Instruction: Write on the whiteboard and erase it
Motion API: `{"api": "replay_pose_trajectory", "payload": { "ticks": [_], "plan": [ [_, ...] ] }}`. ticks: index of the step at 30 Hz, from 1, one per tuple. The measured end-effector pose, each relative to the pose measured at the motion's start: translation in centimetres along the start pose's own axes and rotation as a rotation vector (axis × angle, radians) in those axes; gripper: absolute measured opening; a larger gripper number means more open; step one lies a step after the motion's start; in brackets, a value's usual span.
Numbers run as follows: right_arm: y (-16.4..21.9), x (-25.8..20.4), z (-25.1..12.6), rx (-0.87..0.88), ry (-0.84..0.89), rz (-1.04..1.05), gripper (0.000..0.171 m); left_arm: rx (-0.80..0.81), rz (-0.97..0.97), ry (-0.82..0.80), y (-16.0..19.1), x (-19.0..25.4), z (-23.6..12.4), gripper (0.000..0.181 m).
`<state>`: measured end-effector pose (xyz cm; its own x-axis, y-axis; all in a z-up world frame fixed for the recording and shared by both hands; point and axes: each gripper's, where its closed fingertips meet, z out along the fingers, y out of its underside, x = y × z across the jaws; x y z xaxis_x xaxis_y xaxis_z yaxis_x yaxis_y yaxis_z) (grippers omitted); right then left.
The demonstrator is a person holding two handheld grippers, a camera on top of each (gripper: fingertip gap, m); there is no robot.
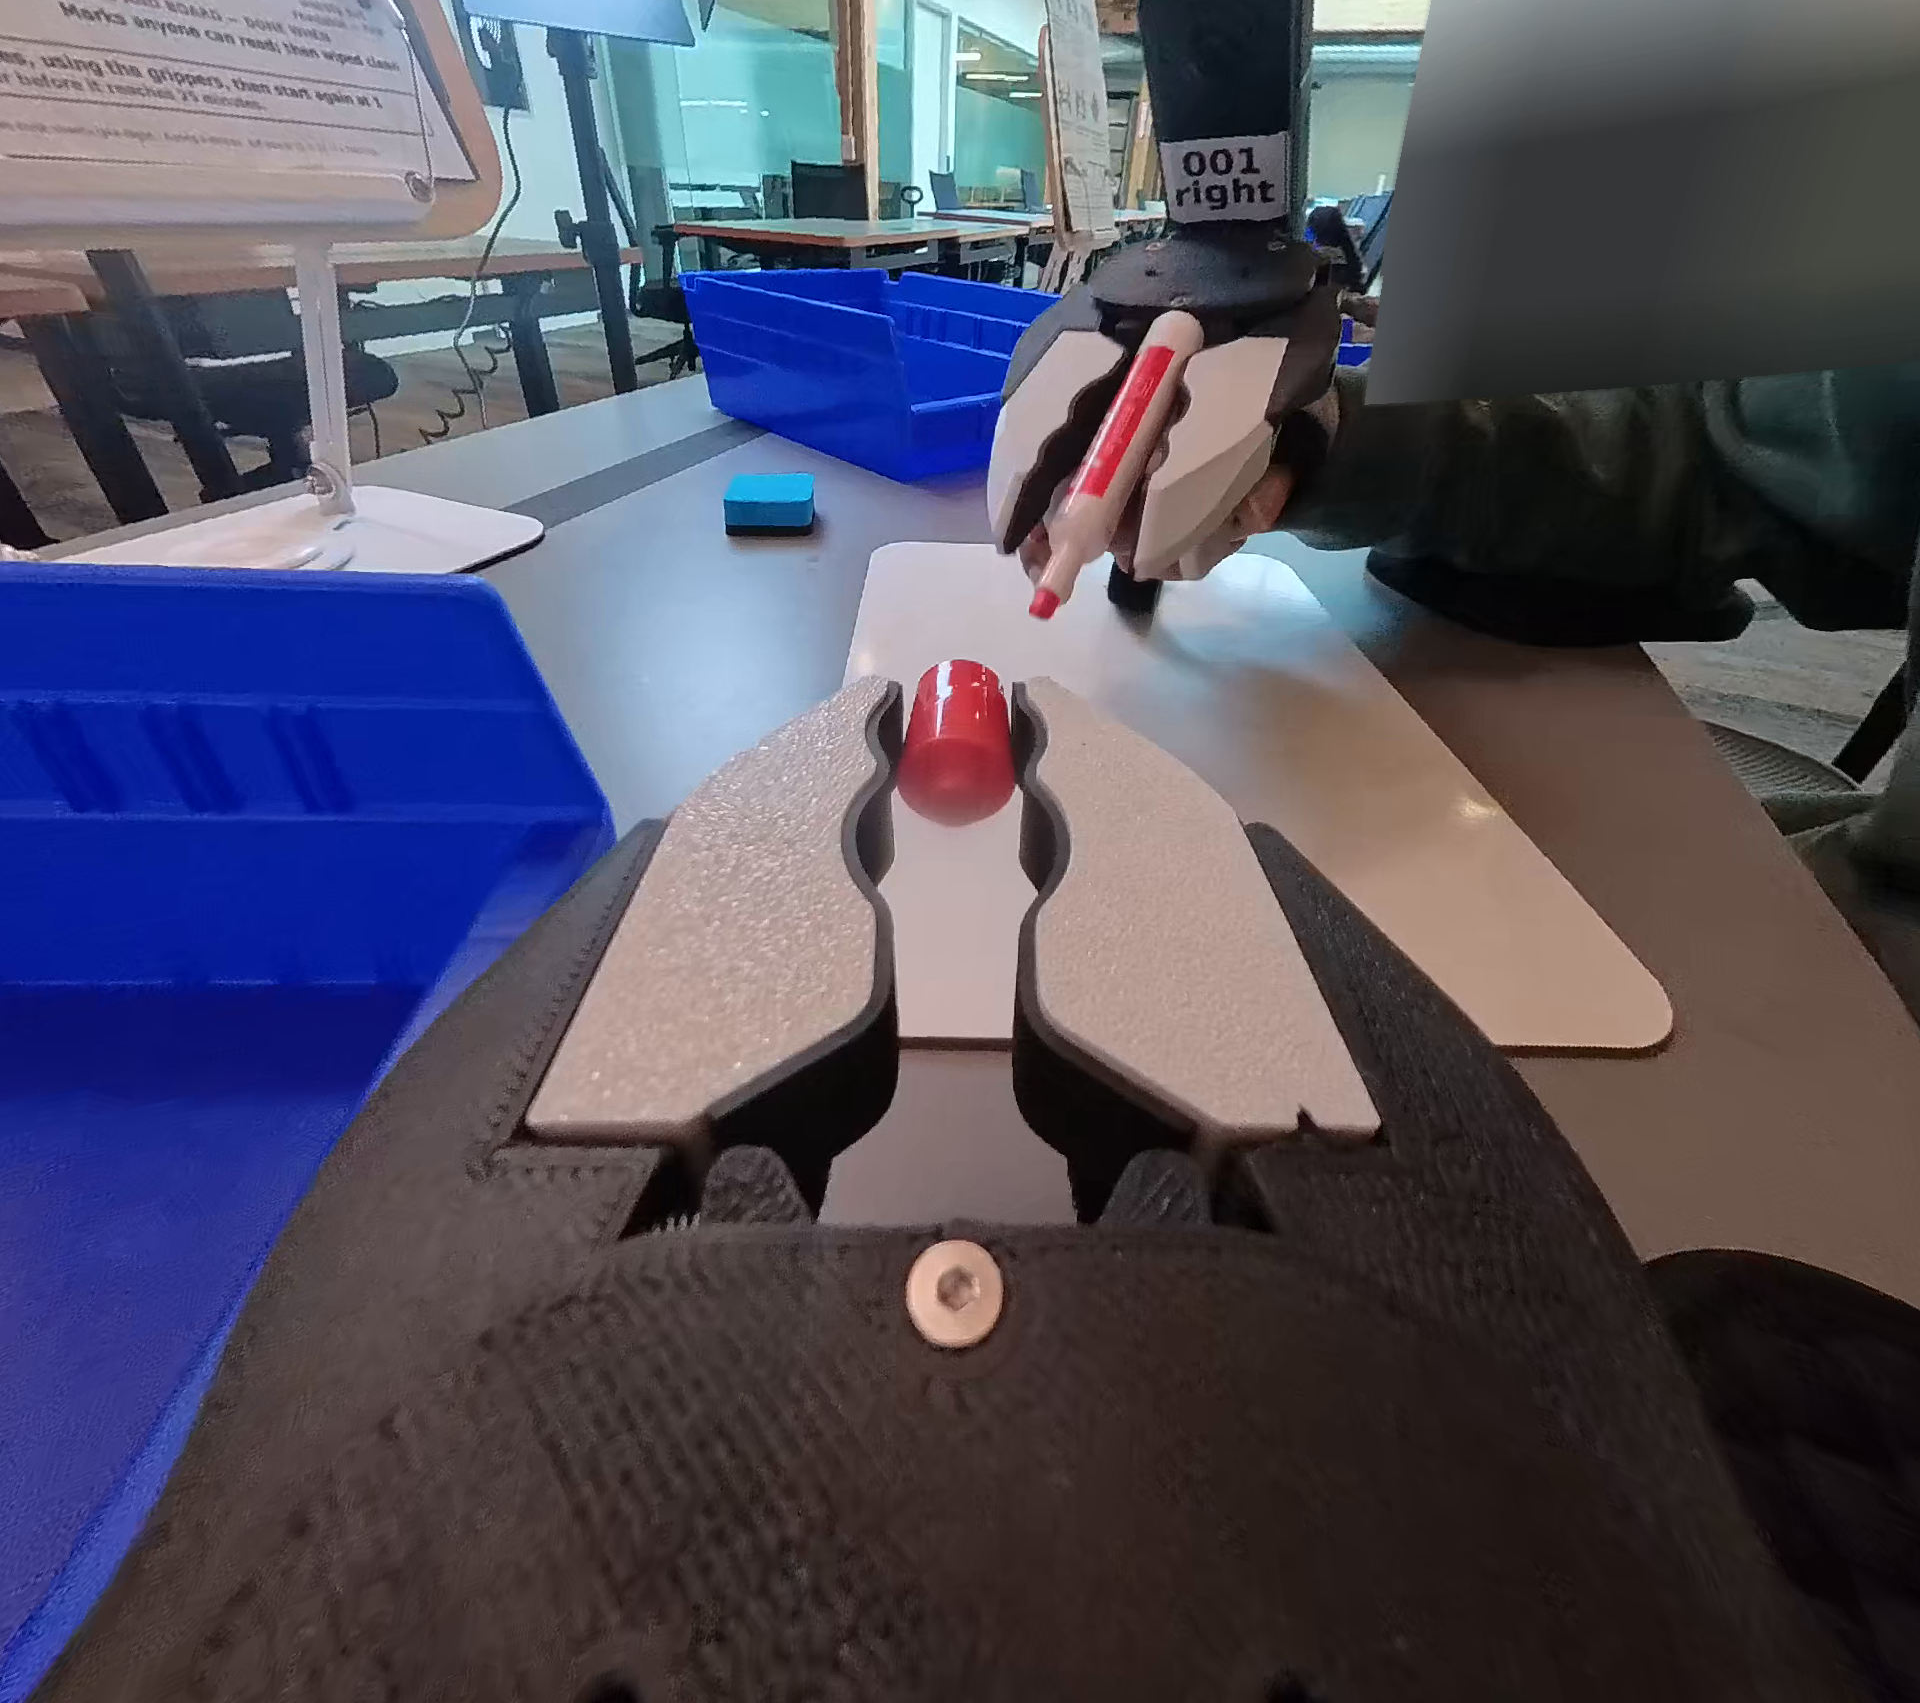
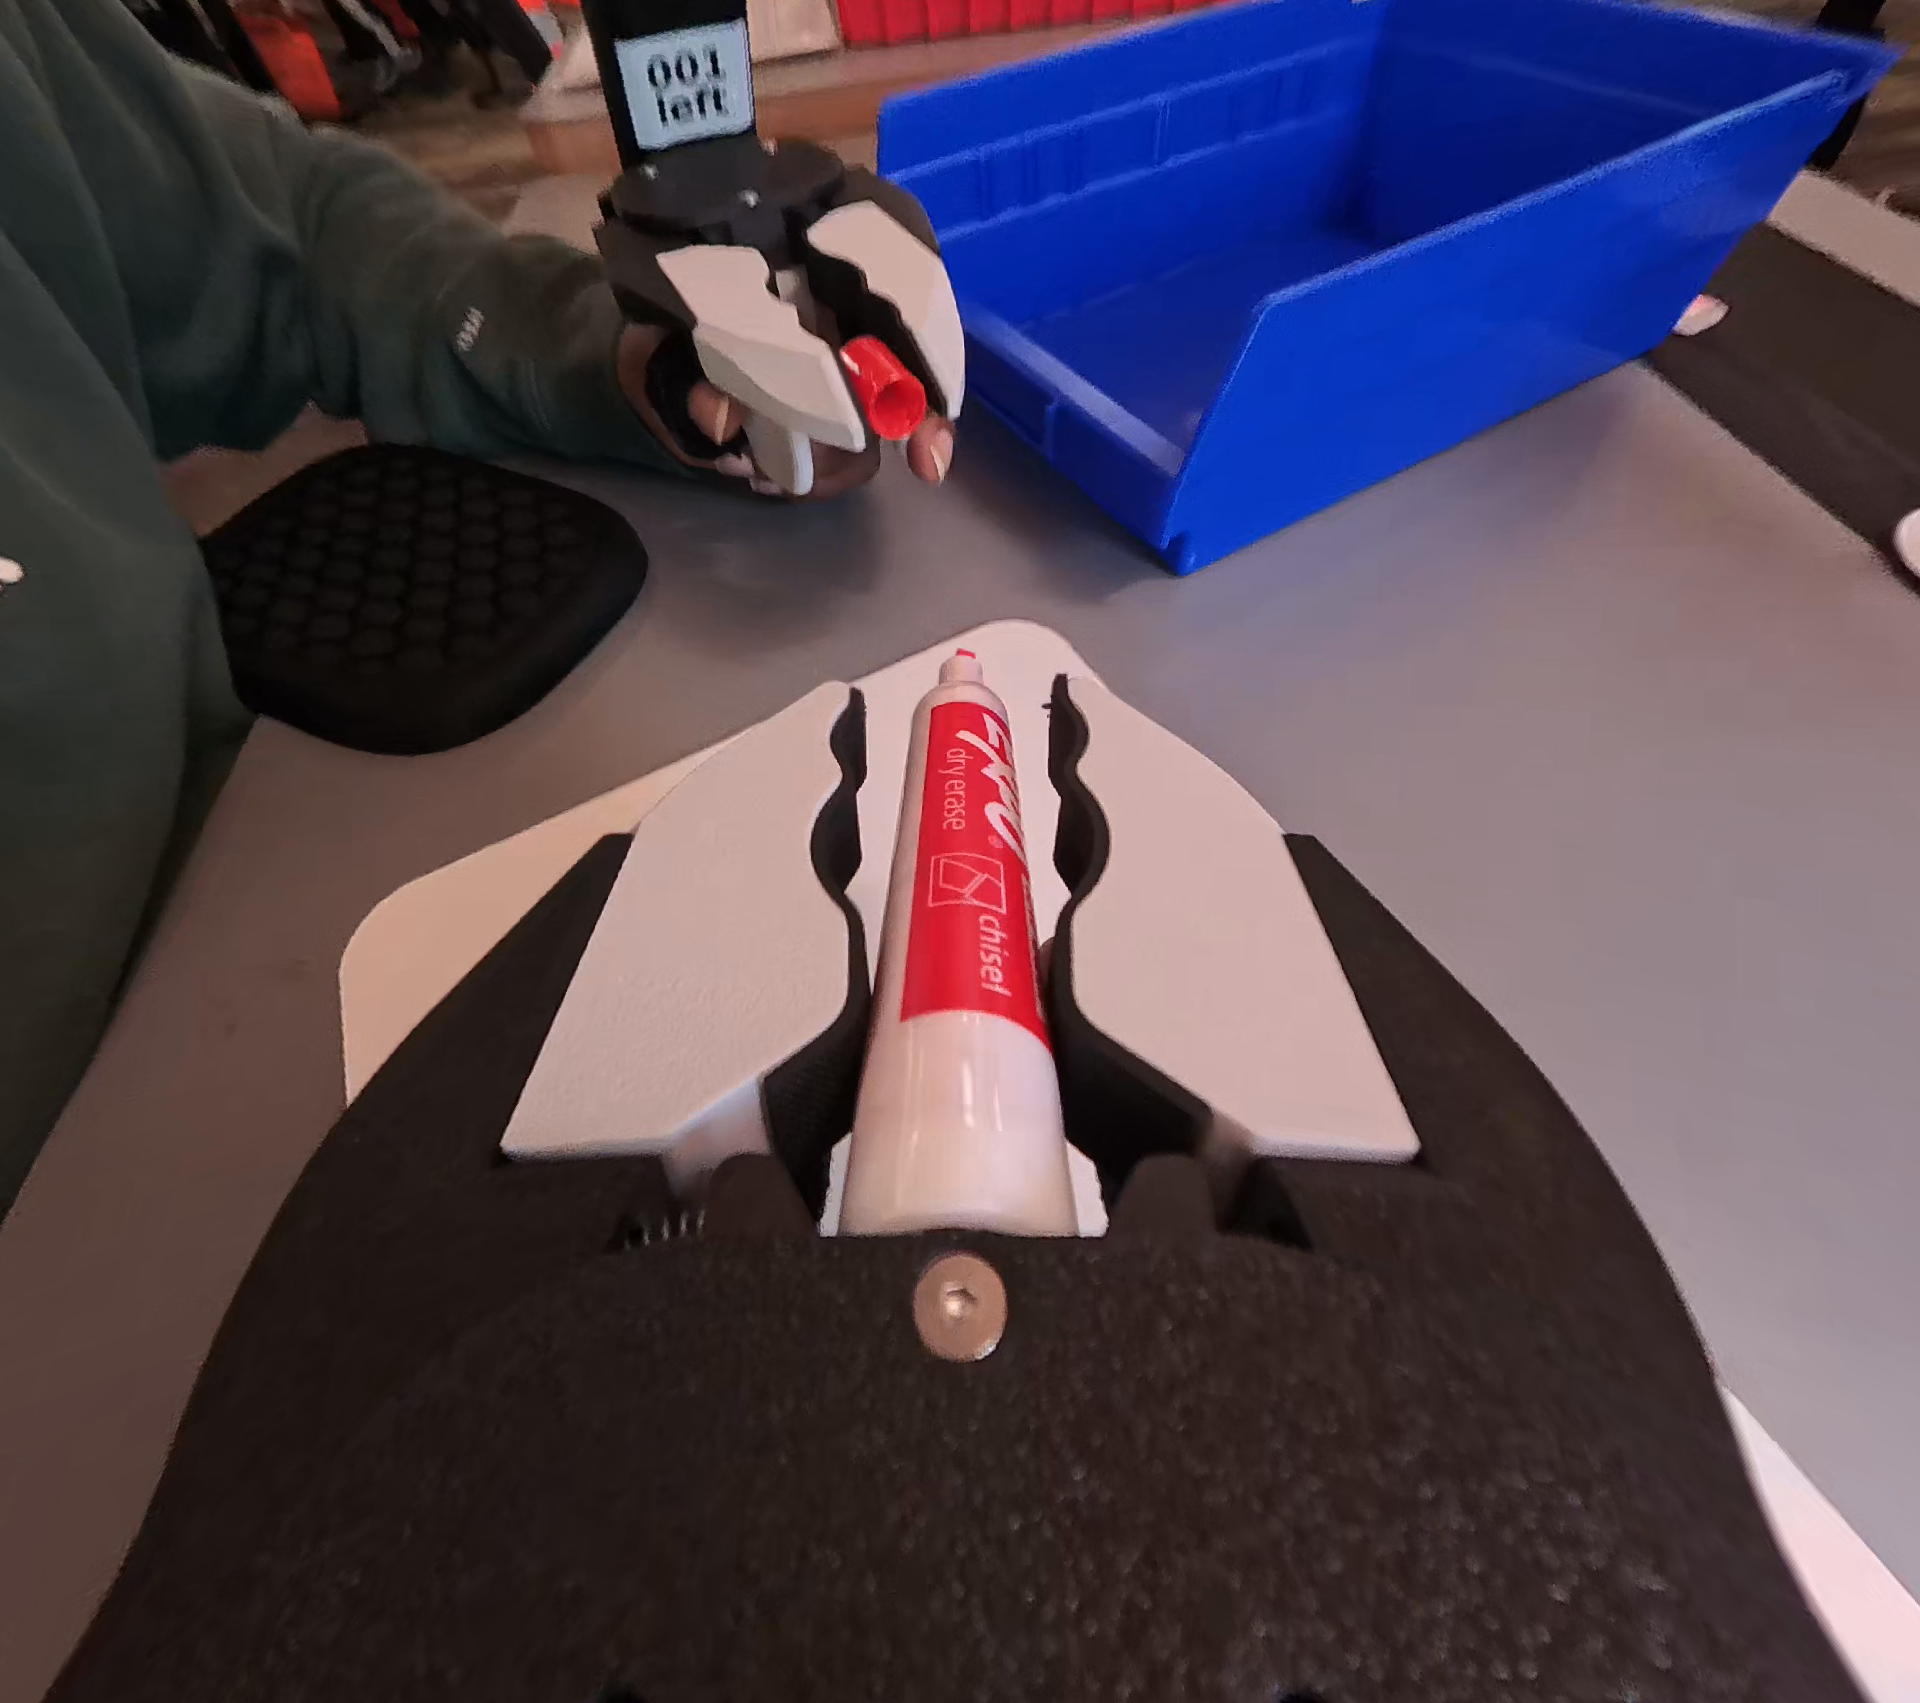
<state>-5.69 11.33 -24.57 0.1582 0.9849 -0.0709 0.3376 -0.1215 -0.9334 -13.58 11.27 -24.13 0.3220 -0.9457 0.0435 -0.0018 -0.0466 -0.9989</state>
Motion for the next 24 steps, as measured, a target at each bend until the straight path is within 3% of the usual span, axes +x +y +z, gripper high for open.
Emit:
{"api": "replay_pose_trajectory", "payload": {
  "ticks": [9, 24],
  "plan": [
    [2.6, -1.4, 2.9, -0.34, 0.015, 0.01, 0.034, 0.036, -0.013, 0.069, -0.7, 1.2, -1.4, 0.02],
    [4.7, -0.5, 5.8, -0.616, 0.025, -0.074, 0.034, -0.029, 0.022, 0.075, 0.2, 1.3, -2.4, 0.02]
  ]
}}
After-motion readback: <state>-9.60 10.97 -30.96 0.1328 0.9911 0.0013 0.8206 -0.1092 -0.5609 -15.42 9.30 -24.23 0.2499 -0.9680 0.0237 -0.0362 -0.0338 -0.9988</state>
